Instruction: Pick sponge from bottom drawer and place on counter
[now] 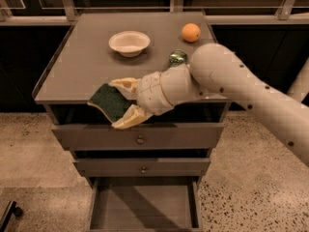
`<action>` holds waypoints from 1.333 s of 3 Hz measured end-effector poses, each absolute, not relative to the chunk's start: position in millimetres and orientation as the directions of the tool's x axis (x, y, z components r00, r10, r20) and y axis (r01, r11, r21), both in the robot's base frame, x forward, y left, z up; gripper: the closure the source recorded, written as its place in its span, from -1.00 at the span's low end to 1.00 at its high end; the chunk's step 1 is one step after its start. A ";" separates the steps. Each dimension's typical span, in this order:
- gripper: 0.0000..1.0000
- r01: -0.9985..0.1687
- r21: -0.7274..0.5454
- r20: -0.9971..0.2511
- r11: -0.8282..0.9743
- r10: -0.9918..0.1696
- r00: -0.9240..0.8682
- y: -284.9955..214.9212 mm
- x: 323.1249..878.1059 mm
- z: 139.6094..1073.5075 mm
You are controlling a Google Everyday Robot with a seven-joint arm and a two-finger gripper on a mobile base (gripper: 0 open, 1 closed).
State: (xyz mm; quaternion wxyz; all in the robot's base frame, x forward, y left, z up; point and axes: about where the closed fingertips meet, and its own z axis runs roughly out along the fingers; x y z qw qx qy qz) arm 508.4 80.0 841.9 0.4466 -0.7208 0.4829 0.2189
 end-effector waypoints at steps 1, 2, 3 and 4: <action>1.00 -0.899 -0.414 -0.721 -0.143 -0.552 0.420 77.6 558.6 857.4; 1.00 -0.910 -0.394 -0.705 -0.125 -0.594 0.387 73.6 601.6 866.5; 1.00 -0.917 -0.396 -0.676 -0.056 -0.657 0.332 58.3 631.5 866.7; 0.65 -0.918 -0.393 -0.674 -0.050 -0.664 0.324 56.4 633.5 864.7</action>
Offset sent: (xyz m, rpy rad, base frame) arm 0.1475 -0.0167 0.0381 -0.1425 0.0469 -0.1117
